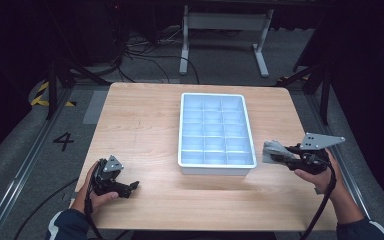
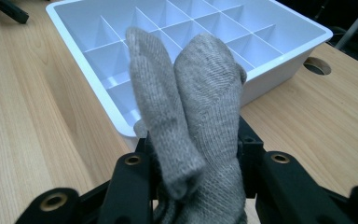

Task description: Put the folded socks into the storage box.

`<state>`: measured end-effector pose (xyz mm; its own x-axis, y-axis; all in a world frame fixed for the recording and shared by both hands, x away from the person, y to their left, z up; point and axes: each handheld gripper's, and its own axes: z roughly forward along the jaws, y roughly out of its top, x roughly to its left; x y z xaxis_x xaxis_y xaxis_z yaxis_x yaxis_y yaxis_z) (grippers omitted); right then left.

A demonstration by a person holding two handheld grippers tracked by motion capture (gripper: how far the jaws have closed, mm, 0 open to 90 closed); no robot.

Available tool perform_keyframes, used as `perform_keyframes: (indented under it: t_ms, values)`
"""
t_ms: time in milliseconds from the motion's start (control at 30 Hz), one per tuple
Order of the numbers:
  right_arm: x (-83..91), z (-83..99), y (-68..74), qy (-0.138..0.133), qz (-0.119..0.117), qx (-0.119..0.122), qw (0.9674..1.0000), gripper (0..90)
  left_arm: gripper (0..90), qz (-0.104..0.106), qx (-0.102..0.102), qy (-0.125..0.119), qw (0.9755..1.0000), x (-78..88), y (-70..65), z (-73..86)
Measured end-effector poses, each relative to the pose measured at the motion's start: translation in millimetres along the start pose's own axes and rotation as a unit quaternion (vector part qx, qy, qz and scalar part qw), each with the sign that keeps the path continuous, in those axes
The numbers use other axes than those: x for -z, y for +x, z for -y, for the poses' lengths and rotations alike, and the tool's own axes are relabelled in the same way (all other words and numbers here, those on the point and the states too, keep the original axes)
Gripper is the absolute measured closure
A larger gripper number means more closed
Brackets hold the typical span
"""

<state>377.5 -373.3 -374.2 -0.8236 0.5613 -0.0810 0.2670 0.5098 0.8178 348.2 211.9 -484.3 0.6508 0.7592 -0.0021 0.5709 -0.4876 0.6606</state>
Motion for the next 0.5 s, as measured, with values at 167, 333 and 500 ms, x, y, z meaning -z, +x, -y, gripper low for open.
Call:
perform_keyframes:
  t_ms: [167,333,500]
  values:
    - [-2.7,-8.1,0.7,0.002,-0.002,0.009,1.0000,66.7,0.4,0.000,0.000,0.001,1.0000,0.2,0.1,-0.1]
    - [-6.9,-13.7,1.2,0.002,-0.004,0.013,0.9999,66.7,0.3,0.000,0.000,0.001,1.0000,0.1,0.1,-0.1]
    - [-12.8,-20.4,2.0,0.004,-0.007,0.018,0.9998,66.7,0.3,0.000,-0.001,0.001,1.0000,0.2,0.1,-0.1]
